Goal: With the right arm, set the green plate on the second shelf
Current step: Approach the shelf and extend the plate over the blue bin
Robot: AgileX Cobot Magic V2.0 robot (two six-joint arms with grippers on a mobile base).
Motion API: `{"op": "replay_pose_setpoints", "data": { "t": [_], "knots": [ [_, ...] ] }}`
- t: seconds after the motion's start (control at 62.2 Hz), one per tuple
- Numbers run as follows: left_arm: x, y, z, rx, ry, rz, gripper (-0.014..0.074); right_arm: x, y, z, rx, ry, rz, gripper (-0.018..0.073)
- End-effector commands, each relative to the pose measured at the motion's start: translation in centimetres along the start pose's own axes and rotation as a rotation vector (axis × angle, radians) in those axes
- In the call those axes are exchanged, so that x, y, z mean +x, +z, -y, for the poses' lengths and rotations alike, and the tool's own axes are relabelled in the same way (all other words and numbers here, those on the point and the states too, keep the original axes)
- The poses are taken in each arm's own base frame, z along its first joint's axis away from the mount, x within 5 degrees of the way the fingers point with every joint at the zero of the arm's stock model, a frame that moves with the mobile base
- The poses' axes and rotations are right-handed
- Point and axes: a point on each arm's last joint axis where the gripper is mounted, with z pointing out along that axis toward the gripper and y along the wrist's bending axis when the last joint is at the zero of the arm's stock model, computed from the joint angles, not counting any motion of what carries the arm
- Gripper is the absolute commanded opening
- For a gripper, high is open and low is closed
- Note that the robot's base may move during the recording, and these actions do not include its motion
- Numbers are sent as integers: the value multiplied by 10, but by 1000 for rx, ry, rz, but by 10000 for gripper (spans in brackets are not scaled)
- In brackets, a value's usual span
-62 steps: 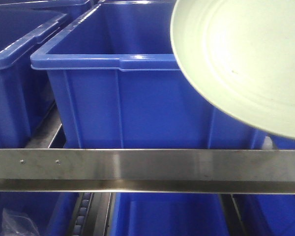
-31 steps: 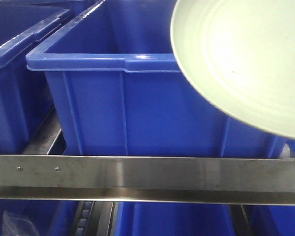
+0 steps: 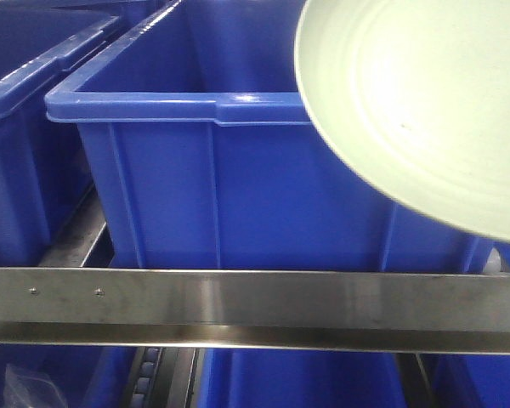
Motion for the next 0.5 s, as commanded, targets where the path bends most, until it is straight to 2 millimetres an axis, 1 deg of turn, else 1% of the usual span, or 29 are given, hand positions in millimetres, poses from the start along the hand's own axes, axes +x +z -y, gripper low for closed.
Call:
{"op": "replay_pose_setpoints", "data": {
  "t": [0.0,0.354,0.434,0.482],
  "knots": [
    [3,2,1,19,4,55,124,-21,-1,-2,-6,6,134,57],
    [3,2,1,19,4,55,124,-23,0,-2,-6,11,158,57],
    [3,2,1,19,4,55,124,-28,4,-4,-7,11,161,57],
    [3,2,1,19,4,55,124,-34,8,-5,-7,11,156,57]
  ]
}}
